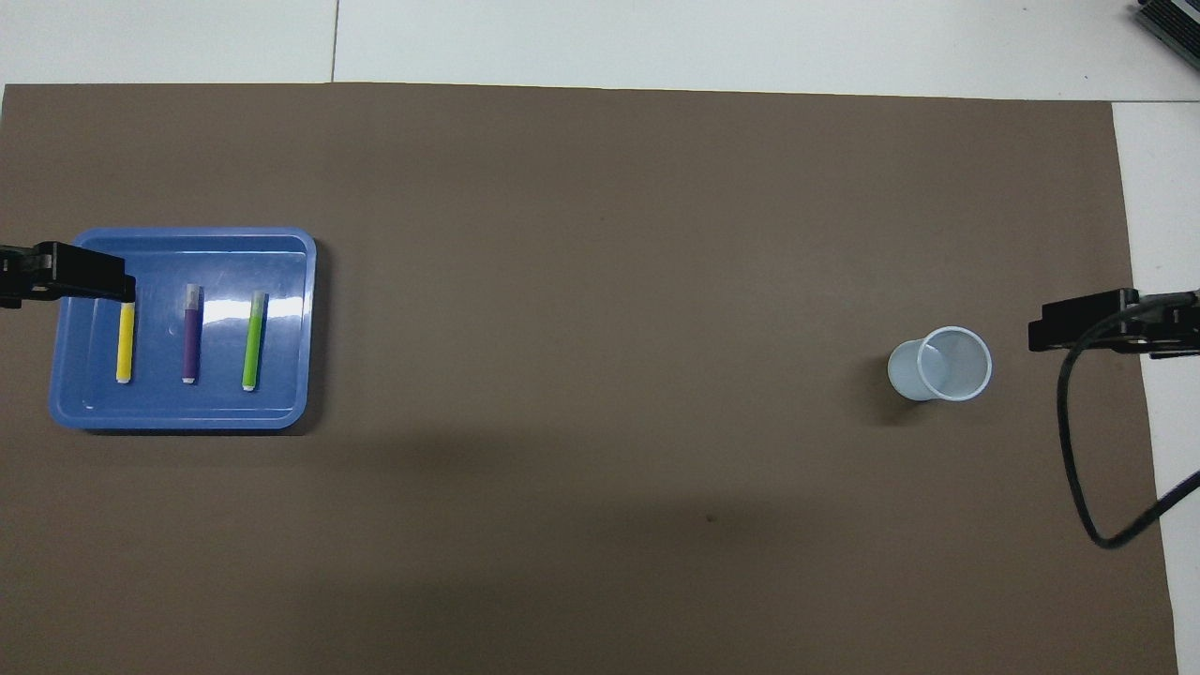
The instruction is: Transfer and insert pens with both arms
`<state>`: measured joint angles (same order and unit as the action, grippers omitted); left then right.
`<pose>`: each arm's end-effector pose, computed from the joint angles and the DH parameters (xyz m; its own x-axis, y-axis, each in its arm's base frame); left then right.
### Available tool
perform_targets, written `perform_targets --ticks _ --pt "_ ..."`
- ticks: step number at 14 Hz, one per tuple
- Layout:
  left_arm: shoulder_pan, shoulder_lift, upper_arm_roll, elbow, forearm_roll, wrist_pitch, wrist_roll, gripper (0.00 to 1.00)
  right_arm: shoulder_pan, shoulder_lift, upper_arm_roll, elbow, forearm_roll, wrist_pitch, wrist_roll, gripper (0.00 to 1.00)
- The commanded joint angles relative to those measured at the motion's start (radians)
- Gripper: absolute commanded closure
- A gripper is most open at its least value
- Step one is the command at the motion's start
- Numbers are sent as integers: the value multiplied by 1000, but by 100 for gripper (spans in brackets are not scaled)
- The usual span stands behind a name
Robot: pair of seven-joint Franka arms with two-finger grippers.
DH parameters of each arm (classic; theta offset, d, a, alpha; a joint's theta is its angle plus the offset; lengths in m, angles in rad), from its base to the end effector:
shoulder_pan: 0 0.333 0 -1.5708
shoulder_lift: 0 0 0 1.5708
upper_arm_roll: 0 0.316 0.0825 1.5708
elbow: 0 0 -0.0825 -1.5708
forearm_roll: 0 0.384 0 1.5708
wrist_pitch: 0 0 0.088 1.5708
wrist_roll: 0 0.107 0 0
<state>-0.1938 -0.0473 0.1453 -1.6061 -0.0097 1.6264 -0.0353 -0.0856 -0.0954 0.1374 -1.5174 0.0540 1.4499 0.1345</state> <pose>0.5450 -0.0254 0.6386 0.9977 -0.0123 0.0664 -0.0135 -0.9997 0.0189 0.5096 0.0371 0.6890 0.9969 -0.0763 0.0214 -0.0753 -0.9962 -0.0436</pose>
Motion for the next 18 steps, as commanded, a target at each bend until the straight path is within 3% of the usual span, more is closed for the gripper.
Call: perform_targets --ticks 1,18 --pt "7 -2 -1 12 4 -17 11 0 -6 -10 5 -10 12 14 16 0" --pt "7 -5 0 6 2 -16 15 0 23 -26 21 -30 18 24 7 0"
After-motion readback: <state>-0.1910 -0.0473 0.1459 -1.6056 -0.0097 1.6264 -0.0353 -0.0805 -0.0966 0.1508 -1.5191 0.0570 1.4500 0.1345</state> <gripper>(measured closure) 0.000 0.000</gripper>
